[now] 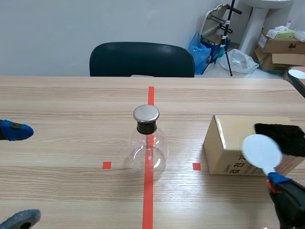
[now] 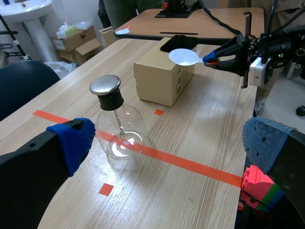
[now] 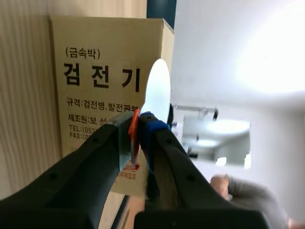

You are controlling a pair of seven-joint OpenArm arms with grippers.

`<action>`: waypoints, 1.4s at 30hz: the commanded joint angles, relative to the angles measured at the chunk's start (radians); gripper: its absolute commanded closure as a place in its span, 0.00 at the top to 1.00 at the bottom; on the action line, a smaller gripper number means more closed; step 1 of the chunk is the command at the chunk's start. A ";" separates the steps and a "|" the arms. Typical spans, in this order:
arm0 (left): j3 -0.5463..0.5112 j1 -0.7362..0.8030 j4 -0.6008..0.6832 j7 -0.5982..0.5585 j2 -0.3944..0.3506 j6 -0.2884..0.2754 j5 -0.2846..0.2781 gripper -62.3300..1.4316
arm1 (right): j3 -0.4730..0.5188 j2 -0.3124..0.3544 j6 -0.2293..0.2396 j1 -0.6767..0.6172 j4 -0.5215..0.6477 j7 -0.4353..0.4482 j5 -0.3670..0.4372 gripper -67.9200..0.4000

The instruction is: Do the electroscope experiment

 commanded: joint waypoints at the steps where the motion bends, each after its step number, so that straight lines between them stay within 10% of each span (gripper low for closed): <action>1: 0.001 0.000 0.004 -0.017 0.007 -0.002 -0.014 1.00 | 0.022 0.016 -0.051 -0.007 0.008 -0.173 0.013 0.02; 6: 0.001 0.000 0.004 -0.017 0.007 -0.002 -0.014 1.00 | 0.019 0.016 -0.051 -0.001 0.009 0.112 -0.008 0.02; 10: 0.001 0.000 0.004 -0.016 0.007 -0.002 -0.014 1.00 | 0.028 0.010 -0.051 -0.012 0.008 -0.186 -0.003 0.02; 14: 0.001 0.000 0.004 -0.017 0.007 -0.002 -0.014 1.00 | 0.026 0.008 -0.051 -0.001 0.009 0.009 -0.016 0.02; 18: 0.001 0.000 0.004 -0.017 0.007 -0.002 -0.014 1.00 | 0.029 0.005 -0.051 -0.004 0.008 -0.130 -0.003 0.02; 22: 0.001 0.000 0.004 -0.017 0.007 -0.002 -0.014 1.00 | 0.027 0.004 -0.051 0.002 0.008 -0.024 -0.005 0.02; 26: 0.001 0.000 0.004 -0.016 0.007 -0.002 -0.014 1.00 | 0.028 0.003 -0.051 0.001 0.008 -0.159 -0.003 0.02; 42: 0.001 0.000 0.004 -0.016 0.007 -0.002 -0.014 1.00 | 0.028 0.001 -0.051 0.002 0.009 -0.107 -0.010 0.02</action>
